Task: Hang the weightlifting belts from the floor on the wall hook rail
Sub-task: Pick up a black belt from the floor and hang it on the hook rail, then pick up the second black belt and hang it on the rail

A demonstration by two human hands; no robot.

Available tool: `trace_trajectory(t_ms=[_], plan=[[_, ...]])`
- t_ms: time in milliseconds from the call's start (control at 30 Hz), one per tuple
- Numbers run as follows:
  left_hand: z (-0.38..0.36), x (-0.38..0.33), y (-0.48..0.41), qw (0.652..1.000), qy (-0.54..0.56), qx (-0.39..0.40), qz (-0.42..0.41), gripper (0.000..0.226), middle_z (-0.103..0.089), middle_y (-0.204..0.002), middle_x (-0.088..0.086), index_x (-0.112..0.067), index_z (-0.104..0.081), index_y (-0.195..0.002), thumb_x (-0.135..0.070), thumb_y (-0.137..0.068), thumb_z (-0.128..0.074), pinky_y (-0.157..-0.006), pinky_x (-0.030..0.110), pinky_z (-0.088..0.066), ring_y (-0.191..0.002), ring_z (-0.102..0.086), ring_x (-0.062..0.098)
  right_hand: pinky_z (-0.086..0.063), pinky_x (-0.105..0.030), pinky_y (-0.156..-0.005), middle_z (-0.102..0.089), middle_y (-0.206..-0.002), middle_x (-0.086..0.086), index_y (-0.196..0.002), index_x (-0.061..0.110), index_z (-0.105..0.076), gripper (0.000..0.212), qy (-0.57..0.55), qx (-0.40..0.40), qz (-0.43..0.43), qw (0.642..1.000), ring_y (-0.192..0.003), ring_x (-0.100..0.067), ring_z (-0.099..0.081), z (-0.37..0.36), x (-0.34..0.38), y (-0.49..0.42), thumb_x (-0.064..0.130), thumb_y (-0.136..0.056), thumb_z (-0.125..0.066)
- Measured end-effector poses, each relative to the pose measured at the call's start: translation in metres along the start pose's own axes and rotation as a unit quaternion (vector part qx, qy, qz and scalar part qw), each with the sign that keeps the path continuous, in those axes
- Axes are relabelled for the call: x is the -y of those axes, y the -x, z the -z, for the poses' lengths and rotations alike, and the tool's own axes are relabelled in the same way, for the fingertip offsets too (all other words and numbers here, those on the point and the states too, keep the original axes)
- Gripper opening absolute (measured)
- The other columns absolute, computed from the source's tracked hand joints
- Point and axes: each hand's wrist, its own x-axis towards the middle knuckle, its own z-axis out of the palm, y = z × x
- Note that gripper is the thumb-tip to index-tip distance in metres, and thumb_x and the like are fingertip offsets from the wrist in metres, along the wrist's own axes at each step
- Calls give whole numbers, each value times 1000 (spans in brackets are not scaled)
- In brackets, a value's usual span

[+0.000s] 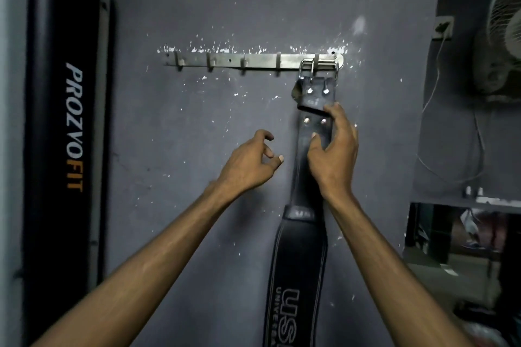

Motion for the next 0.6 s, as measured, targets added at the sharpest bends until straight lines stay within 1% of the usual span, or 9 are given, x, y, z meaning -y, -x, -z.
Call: trace_trajectory(t_ms=[33, 100, 200, 300, 367, 433, 533, 600], plan=[[4, 8, 14, 1000, 1, 12, 3, 49, -66, -101, -11, -26, -45, -131, -44, -90, -64, -82, 35, -54, -80, -63, 12, -32, -29, -119, -49, -155, 2, -142, 19, -54, 61, 4, -1, -8, 1000, -140, -17, -44, 0, 4, 17, 0, -84, -59], [12, 27, 45, 999, 10, 32, 10, 46, -67, -100, -12, -25, -47, -129, -42, -90, -65, -82, 35, -54, -76, -61, 11, -36, -38, -118, -50, -154, 2, -139, 18, -56, 58, 6, 11, -30, 999, -139, -17, -45, -1, 10, 54, 1, -84, -59], [19, 56, 97, 996, 34, 73, 26, 42, -68, -99, -10, -24, -50, -125, -36, -89, -66, -79, 33, -54, -66, -61, 7, -43, -42, -114, -51, -153, 3, -134, 20, -59, 53, 4, 42, -75, 996, -137, -16, -49, -3, 17, 118, 2, -84, -60], [13, 85, 157, 989, 57, 120, 60, 39, -68, -99, -11, -25, -52, -123, -35, -89, -67, -77, 32, -54, -66, -65, 15, -49, -45, -107, -55, -148, 3, -128, 22, -62, 49, 7, 76, -114, 991, -128, -17, -56, 4, 22, 188, 4, -83, -61], [3, 102, 200, 980, 78, 155, 102, 38, -68, -100, -10, -25, -53, -123, -33, -89, -68, -74, 30, -54, -68, -67, 21, -52, -44, -100, -58, -144, 5, -125, 22, -62, 46, 10, 105, -152, 983, -116, -17, -60, 12, 21, 234, 5, -83, -61], [-9, 118, 244, 968, 92, 188, 139, 36, -68, -101, -7, -24, -55, -122, -30, -89, -69, -70, 27, -53, -69, -68, 24, -55, -42, -96, -59, -141, 7, -124, 22, -63, 45, 11, 136, -190, 972, -106, -15, -62, 22, 17, 279, 2, -84, -63], [-34, 135, 308, 948, 113, 225, 195, 33, -70, -101, -3, -23, -56, -119, -26, -89, -70, -76, 34, -55, -73, -69, 23, -58, -40, -90, -65, -134, 5, -122, 22, -64, 43, 20, 174, -243, 954, -97, -14, -64, 40, 1, 341, 1, -85, -63], [-54, 142, 350, 936, 110, 247, 226, 32, -70, -99, 0, -21, -56, -117, -24, -89, -71, -73, 33, -53, -71, -69, 22, -59, -34, -83, -68, -126, 3, -121, 19, -66, 39, 21, 195, -274, 942, -92, -14, -65, 56, -12, 381, 1, -87, -64]])
